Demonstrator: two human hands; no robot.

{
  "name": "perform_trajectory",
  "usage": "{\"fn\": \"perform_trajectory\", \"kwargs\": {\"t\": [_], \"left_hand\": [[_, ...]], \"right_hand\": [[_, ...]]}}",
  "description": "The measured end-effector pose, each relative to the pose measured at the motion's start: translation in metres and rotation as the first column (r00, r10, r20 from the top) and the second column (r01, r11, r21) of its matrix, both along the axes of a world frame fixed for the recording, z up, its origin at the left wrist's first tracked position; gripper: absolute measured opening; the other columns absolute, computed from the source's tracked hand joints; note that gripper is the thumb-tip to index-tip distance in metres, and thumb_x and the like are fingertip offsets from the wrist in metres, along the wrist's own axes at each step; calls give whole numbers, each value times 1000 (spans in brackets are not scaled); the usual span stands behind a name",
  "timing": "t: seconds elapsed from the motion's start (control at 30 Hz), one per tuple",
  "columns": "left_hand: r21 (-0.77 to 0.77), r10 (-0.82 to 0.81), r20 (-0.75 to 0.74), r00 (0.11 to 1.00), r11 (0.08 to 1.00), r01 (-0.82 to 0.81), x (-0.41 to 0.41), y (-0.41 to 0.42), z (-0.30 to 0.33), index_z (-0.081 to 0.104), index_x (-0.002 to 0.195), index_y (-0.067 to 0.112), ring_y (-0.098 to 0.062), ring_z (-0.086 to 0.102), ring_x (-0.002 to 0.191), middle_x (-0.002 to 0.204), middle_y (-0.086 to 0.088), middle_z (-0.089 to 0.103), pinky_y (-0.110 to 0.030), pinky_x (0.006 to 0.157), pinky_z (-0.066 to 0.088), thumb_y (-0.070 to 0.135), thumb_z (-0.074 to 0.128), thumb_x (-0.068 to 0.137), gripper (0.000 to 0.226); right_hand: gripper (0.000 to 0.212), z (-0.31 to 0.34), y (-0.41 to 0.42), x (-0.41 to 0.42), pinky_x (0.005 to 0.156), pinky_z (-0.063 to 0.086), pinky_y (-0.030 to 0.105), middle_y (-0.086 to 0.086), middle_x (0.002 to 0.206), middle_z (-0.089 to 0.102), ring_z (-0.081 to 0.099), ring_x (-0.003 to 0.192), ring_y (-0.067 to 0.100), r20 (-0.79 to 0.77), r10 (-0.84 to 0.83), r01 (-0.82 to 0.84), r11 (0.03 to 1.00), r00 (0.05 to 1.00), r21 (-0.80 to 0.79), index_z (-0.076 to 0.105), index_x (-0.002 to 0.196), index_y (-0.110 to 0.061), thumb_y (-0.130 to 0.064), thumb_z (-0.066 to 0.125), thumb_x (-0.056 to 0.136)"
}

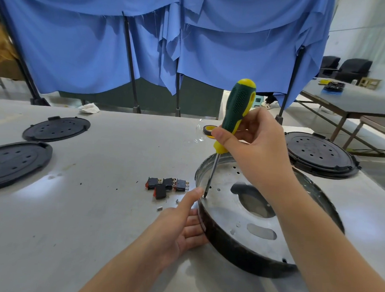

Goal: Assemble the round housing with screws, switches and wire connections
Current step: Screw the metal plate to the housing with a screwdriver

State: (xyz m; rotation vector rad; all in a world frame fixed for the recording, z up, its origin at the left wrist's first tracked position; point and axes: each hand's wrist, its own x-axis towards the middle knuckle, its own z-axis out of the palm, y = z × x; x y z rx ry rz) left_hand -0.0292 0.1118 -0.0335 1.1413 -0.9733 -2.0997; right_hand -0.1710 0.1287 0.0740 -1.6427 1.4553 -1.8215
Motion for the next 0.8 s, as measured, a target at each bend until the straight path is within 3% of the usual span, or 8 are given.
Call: {"fn": "perform_trajectory", "kwargs": {"t": [0.17, 0.3, 0.47, 0.53, 0.63, 0.73, 0.8], "left_hand": [[-32, 0, 21, 1000, 1000, 1, 0, 1, 1, 64, 101, -3, -29, 75, 78, 89, -20, 75, -30, 55, 58, 60, 72, 45, 85], [-29, -19, 16, 1000, 999, 20, 3, 0, 2, 64, 103, -5, -30, 74, 80, 92, -21, 75, -31, 58, 59, 62, 71, 49, 86], [-8, -19, 7, 1000, 1000, 19, 4, 0, 4, 65, 102, -5, -31, 74, 84, 95, -22, 74, -34, 61, 60, 61, 72, 49, 85], [16, -9, -6, 1000, 1000, 9, 3, 0, 5, 64, 105, -6, -32, 74, 84, 96, -22, 74, -34, 61, 60, 61, 72, 50, 87], [20, 17, -57, 998, 1000, -16, 5, -1, 7, 62, 107, -5, -31, 74, 86, 100, -22, 73, -34, 62, 60, 56, 76, 49, 85], [21, 35, -185, 982, 999, -32, 8, -2, 10, 63, 109, -5, -28, 73, 86, 105, -21, 72, -33, 65, 61, 42, 82, 57, 73], [26, 30, -254, 967, 999, -24, 11, -2, 10, 63, 112, -6, -27, 72, 85, 106, -21, 71, -34, 68, 61, 31, 85, 65, 64]], "right_hand": [[22, 11, 8, -1, 65, 58, 23, -7, 83, 70, 71, 72, 14, 64, 70, -68, 997, 996, -35, 56, 95, -20, -15, 73, 81], [17, 33, 26, -13, 66, 56, 19, 5, 94, 71, 71, 80, 15, 105, 110, -99, 989, 988, -106, 57, 102, -18, -13, 65, 87], [14, 47, 52, -38, 71, 56, 21, 5, 85, 65, 68, 74, 12, -20, 93, -95, 991, 995, -97, 60, 104, -25, -17, 57, 93], [13, 44, 60, -54, 67, 55, 23, 1, 82, 64, 63, 69, 11, -172, 38, -37, 999, 984, 12, 59, 103, -26, -18, 52, 95], [12, 31, 70, -76, 62, 51, 26, -2, 81, 63, 59, 68, 14, -393, 51, 79, 949, 918, 306, 55, 103, -32, -30, 54, 91], [33, 10, 85, -86, 55, 45, 15, -10, 76, 59, 56, 63, 1, -502, 173, 136, 843, 847, 520, 52, 99, -40, -59, 60, 74], [47, -3, 95, -89, 56, 44, 15, -14, 77, 59, 54, 63, 1, -525, 244, 134, 803, 816, 581, 53, 96, -44, -74, 65, 61]]}}
